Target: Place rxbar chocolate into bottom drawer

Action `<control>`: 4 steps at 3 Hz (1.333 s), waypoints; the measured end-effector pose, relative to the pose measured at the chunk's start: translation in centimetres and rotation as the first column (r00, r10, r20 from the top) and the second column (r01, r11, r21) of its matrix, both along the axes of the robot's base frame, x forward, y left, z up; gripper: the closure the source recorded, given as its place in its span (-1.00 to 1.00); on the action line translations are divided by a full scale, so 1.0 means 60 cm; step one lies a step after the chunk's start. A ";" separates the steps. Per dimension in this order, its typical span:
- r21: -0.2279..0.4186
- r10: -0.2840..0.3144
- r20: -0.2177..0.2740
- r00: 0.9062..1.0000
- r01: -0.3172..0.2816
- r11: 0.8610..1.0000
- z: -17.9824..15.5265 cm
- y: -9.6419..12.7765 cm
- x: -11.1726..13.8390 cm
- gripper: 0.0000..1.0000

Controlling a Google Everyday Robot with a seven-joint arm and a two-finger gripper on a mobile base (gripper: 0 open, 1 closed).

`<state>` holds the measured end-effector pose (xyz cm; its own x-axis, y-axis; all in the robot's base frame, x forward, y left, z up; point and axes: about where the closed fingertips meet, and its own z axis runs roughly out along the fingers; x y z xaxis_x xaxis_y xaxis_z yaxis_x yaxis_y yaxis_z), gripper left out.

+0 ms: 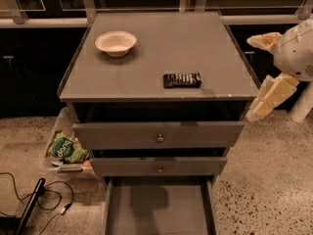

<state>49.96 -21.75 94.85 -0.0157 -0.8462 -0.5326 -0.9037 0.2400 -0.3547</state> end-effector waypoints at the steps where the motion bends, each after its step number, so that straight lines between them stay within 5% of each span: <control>1: 0.149 0.090 0.030 0.995 -0.093 0.984 -0.033 0.020 0.069 -1.00; 2: 0.149 0.090 0.030 0.995 -0.094 0.984 -0.033 0.020 0.069 -1.00; 4: 0.213 0.152 -0.001 0.988 -0.148 0.966 -0.074 0.080 0.136 -1.00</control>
Offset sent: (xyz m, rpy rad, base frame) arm 0.0632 0.0195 -0.0396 0.1538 0.0196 0.1043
